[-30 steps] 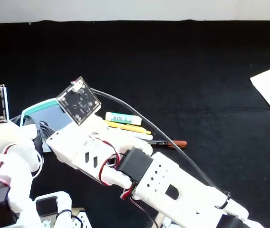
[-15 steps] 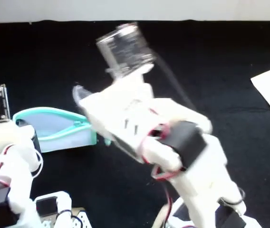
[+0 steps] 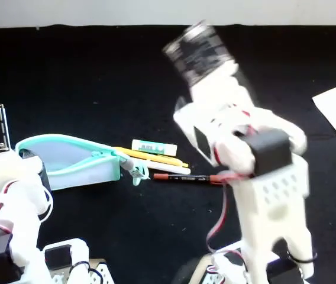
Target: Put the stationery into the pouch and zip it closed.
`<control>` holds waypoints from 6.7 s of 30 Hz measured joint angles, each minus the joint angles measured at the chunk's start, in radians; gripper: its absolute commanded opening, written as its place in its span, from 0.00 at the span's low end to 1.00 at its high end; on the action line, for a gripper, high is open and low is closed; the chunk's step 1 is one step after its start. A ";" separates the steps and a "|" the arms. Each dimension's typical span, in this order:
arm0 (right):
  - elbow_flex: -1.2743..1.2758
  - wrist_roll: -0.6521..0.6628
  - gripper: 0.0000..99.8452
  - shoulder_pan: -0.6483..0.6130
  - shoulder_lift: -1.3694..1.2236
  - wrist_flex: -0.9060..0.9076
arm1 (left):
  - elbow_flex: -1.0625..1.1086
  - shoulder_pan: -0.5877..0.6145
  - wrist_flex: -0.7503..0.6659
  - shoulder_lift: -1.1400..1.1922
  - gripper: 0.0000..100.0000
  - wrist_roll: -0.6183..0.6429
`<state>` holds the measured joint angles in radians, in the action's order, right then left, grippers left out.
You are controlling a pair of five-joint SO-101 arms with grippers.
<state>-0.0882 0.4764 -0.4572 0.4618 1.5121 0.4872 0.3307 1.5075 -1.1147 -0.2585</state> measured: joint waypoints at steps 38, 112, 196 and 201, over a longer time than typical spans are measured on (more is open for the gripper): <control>-0.080 0.508 0.03 -0.121 -1.117 -0.470 | 0.000 0.000 0.000 0.000 0.01 0.000; -0.393 -0.793 0.01 -0.609 -0.071 0.230 | 0.008 0.000 -0.005 0.000 0.01 0.000; -0.443 -0.201 0.26 -0.051 0.043 0.201 | 0.011 0.000 -0.008 0.000 0.01 0.000; -0.126 0.060 0.26 0.068 0.043 0.195 | 0.011 0.000 -0.008 0.000 0.01 0.000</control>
<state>-0.2140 0.5363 -0.3897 0.5048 1.7070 0.4979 0.3307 1.4998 -1.1147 -0.2585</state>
